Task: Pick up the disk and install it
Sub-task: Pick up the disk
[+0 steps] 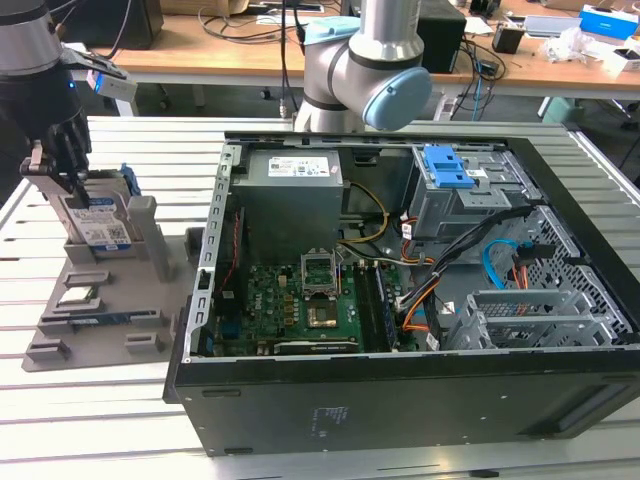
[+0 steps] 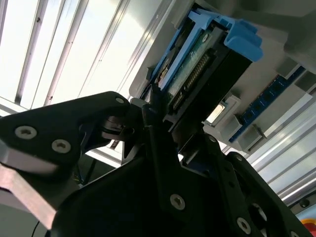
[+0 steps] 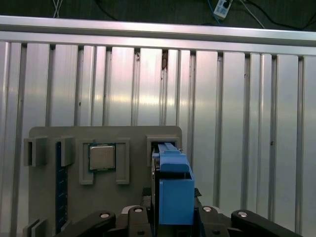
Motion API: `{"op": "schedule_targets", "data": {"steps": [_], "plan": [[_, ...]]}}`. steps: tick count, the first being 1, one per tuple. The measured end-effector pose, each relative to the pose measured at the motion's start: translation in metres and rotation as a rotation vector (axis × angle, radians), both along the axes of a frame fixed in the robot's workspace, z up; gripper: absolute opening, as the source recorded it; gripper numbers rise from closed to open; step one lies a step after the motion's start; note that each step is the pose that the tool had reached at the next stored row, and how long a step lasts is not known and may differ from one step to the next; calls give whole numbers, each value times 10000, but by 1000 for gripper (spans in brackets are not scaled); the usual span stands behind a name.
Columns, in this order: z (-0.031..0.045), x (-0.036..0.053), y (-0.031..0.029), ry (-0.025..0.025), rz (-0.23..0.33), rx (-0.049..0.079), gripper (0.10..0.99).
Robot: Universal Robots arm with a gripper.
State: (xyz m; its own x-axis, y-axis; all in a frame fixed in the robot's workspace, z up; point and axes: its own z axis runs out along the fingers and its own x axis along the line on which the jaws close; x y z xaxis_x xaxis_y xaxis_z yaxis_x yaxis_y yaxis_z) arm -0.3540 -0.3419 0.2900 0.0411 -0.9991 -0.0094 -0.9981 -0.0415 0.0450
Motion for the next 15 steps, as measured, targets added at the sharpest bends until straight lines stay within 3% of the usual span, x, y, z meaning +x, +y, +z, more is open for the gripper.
{"op": "schedule_targets", "data": {"steps": [1,15], "plan": [[0,0,0,0,1,-1,365],[9,0,1,0,0,-13,365]]}}
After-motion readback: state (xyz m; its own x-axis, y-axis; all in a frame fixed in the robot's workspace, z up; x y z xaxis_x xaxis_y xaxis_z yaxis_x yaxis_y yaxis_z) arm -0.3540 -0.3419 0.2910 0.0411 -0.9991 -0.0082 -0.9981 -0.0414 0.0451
